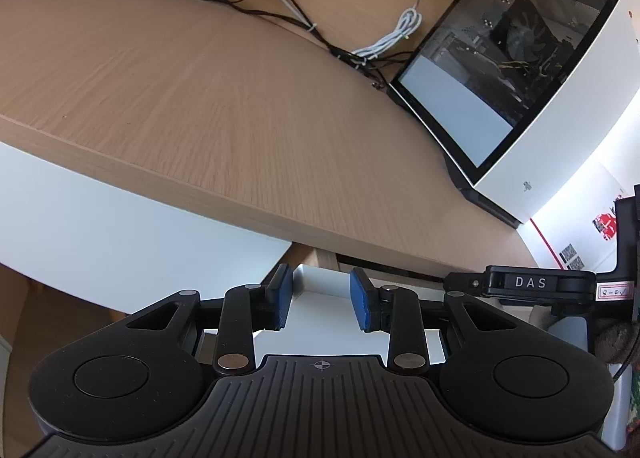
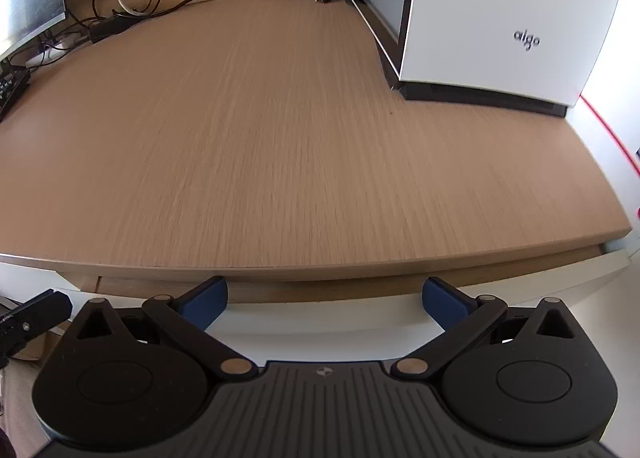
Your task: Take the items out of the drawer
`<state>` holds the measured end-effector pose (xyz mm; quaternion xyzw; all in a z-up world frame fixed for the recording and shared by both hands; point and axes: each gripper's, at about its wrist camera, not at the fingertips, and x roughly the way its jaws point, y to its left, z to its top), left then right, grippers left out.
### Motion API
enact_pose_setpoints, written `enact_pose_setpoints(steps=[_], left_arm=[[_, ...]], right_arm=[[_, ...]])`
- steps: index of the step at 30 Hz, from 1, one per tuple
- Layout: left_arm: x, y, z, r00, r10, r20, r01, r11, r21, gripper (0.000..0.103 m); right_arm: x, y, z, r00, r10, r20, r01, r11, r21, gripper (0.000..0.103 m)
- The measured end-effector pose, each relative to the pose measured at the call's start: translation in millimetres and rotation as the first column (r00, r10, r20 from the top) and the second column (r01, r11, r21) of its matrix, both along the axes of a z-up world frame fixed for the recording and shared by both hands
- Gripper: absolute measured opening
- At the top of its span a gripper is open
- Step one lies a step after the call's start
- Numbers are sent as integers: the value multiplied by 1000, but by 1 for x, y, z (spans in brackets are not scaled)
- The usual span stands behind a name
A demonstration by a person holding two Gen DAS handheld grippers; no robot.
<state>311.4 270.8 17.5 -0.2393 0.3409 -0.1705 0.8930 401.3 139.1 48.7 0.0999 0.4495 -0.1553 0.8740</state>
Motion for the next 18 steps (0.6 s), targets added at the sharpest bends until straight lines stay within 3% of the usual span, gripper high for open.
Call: enact_pose_setpoints(steps=[18], left_arm=[[-7, -4, 6, 999, -26, -22, 26, 999, 37, 34]], right_arm=[[-3, -4, 0, 998, 40, -50, -40, 999, 10, 103]])
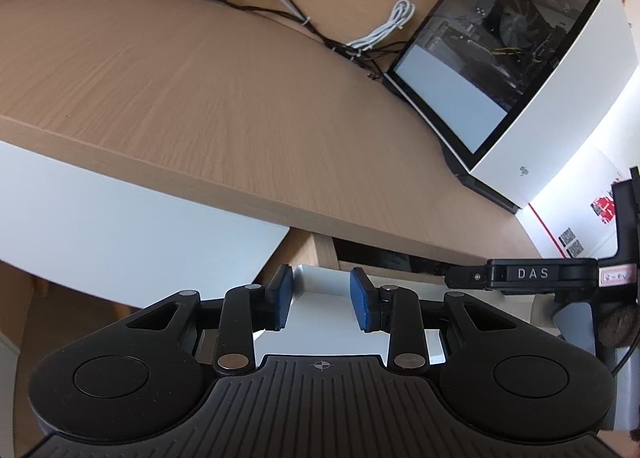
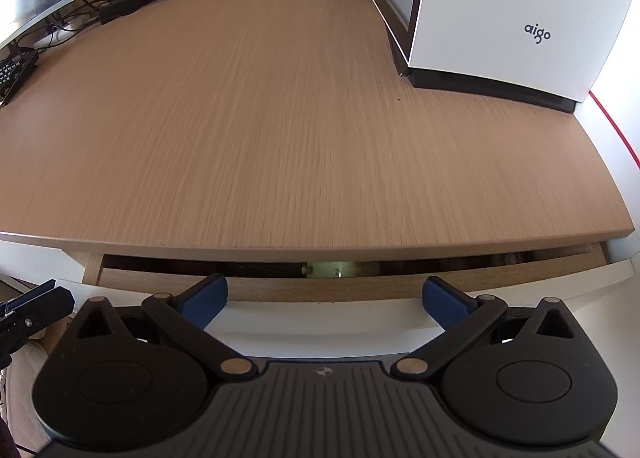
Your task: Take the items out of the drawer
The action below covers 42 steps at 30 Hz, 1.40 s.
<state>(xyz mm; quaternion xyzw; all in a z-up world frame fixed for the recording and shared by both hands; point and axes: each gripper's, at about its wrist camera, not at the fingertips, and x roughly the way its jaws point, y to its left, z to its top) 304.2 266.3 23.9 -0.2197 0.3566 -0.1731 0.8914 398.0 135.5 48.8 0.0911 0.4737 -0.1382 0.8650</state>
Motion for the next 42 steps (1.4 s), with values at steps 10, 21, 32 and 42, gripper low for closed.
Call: enact_pose_setpoints(steps=[10, 21, 32, 42], left_arm=[[16, -59, 55, 985, -173, 0, 170, 967, 189, 33], [43, -136, 48, 980, -106, -169, 155, 938, 309, 33], [55, -157, 37, 984, -44, -171, 111, 910, 400, 38], [39, -153, 41, 967, -47, -251, 135, 928, 346, 36]], right_arm=[[-19, -14, 20, 997, -29, 73, 30, 1000, -1, 103], [-25, -73, 7, 1000, 4, 16, -5, 998, 66, 103], [-14, -79, -13, 998, 66, -6, -66, 998, 10, 103], [-27, -77, -12, 998, 52, -28, -52, 998, 28, 103]])
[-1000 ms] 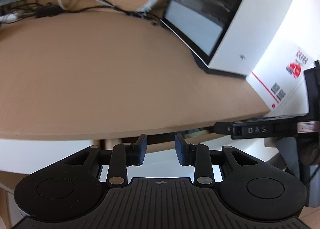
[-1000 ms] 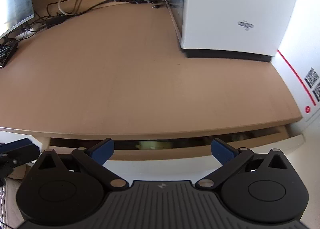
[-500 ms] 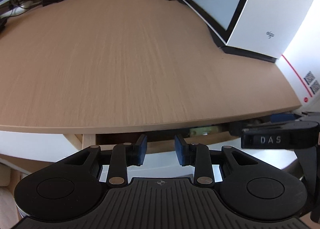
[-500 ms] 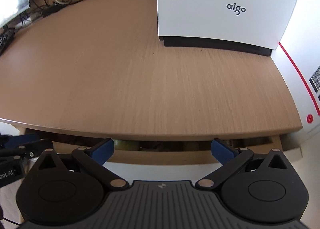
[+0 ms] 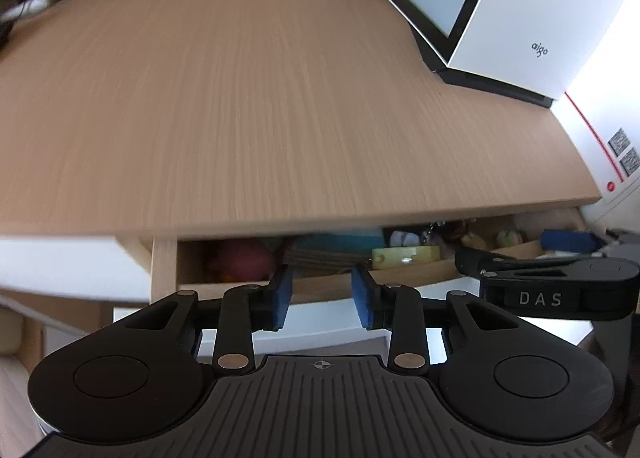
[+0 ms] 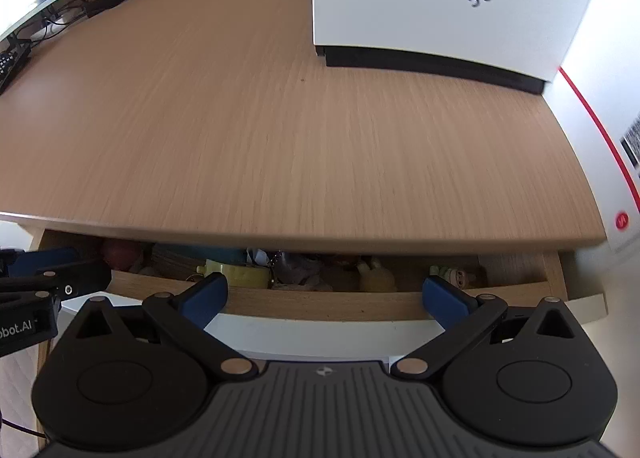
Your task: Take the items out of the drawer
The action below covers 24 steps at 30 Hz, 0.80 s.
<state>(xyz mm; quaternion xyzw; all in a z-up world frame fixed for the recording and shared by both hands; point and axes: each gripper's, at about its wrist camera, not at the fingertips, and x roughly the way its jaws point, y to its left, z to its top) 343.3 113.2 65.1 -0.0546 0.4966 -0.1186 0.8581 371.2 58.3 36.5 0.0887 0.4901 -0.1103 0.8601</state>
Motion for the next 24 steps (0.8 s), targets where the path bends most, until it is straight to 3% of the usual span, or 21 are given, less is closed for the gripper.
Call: enact_pose_setpoints(steps=[9, 14, 17, 21, 24], left_arm=[[-46, 2, 4, 997, -40, -62, 39, 999, -12, 36], [-78, -2, 19, 994, -109, -28, 111, 993, 51, 34], [-71, -4, 25, 993, -112, -31, 113, 993, 41, 34], [-44, -15, 12, 992, -60, -115, 58, 998, -19, 34], [-32, -25, -9, 985, -42, -169, 47, 999, 25, 34]], right_arm=[[-48, 9, 4, 1000, 2, -16, -2, 999, 33, 103], [-76, 18, 5, 1000, 2, -30, 0, 999, 45, 103], [-93, 22, 5, 999, 2, -34, 0, 999, 53, 103], [-114, 28, 6, 999, 4, -35, -2, 999, 55, 103], [-126, 25, 7, 999, 19, -30, -17, 997, 77, 103]])
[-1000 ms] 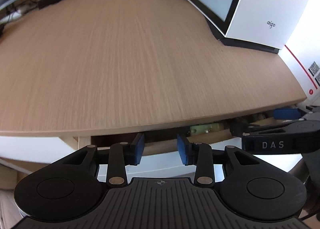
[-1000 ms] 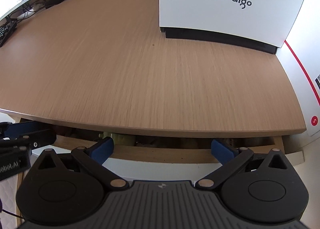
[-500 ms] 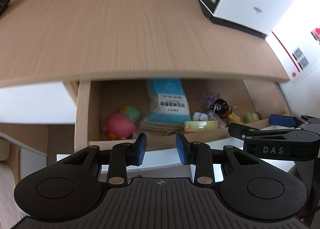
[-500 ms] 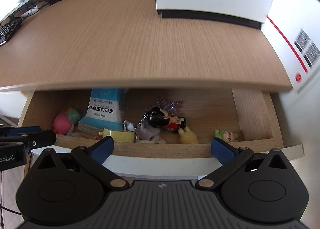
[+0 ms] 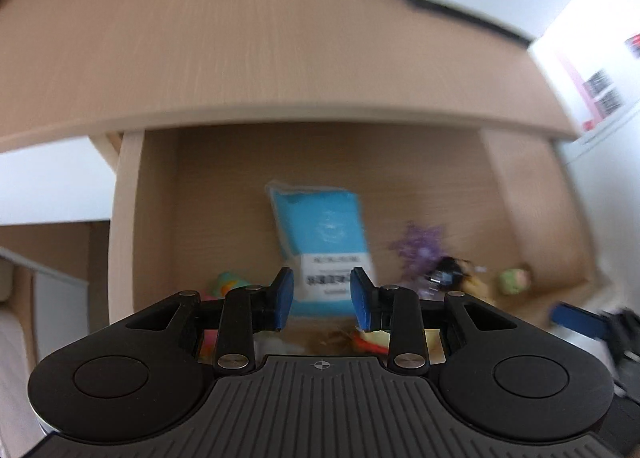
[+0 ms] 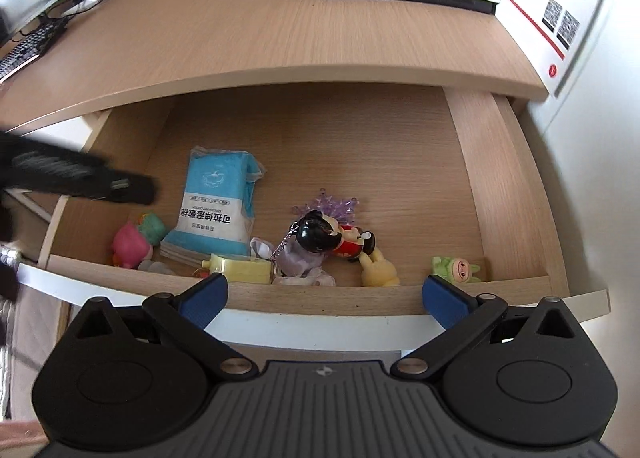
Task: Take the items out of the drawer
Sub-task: 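Grasp the blue wet-wipes pack in the drawer with the left tool, then lift the wipes pack with the left tool while the right tool reaches into the drawer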
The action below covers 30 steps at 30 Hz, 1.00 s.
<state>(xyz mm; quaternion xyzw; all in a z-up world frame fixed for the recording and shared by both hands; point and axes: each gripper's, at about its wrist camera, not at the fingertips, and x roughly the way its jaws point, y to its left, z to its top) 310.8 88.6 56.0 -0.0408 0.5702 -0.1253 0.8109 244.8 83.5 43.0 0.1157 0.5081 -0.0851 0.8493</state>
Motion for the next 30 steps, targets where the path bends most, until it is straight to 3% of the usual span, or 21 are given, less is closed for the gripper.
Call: enact_pose_setpoints(steps=[3, 6, 9, 13, 15, 19, 22, 25, 27, 30], left_arm=[[7, -2, -12, 1000, 10, -20, -10, 1000, 8, 34], [16, -2, -20, 999, 33, -30, -33, 999, -16, 34], [30, -13, -36, 997, -7, -80, 5, 1000, -20, 34], [45, -29, -48, 994, -41, -104, 40, 999, -19, 58], [49, -40, -54, 992, -76, -104, 77, 997, 10, 64], [49, -43, -64, 987, -114, -117, 118, 993, 30, 63], [49, -30, -59, 988, -116, -107, 112, 993, -36, 55], [40, -6, -41, 990, -113, -80, 104, 988, -110, 53], [32, 11, -23, 991, -136, -21, 131, 980, -146, 53], [25, 45, 10, 997, -69, -13, 65, 973, -222, 53]], right_arm=[[-7, -3, 2, 1000, 22, -21, -22, 1000, 22, 103], [-12, -16, 8, 1000, -17, 18, 16, 998, 61, 103], [-16, -23, 12, 997, -56, 44, 54, 997, 64, 103], [-12, -30, 14, 993, -115, 33, 114, 993, 28, 103], [-12, -32, 20, 989, -145, 29, 145, 989, 20, 103], [-11, -33, 27, 989, -149, 5, 149, 986, -74, 103], [-7, -32, 32, 991, -130, -3, 129, 983, -130, 103], [3, -32, 29, 994, -109, -16, 105, 983, -152, 103], [12, -33, 25, 998, -69, -8, 68, 990, -121, 103], [38, -34, 4, 1000, 7, -17, -8, 999, -33, 103]])
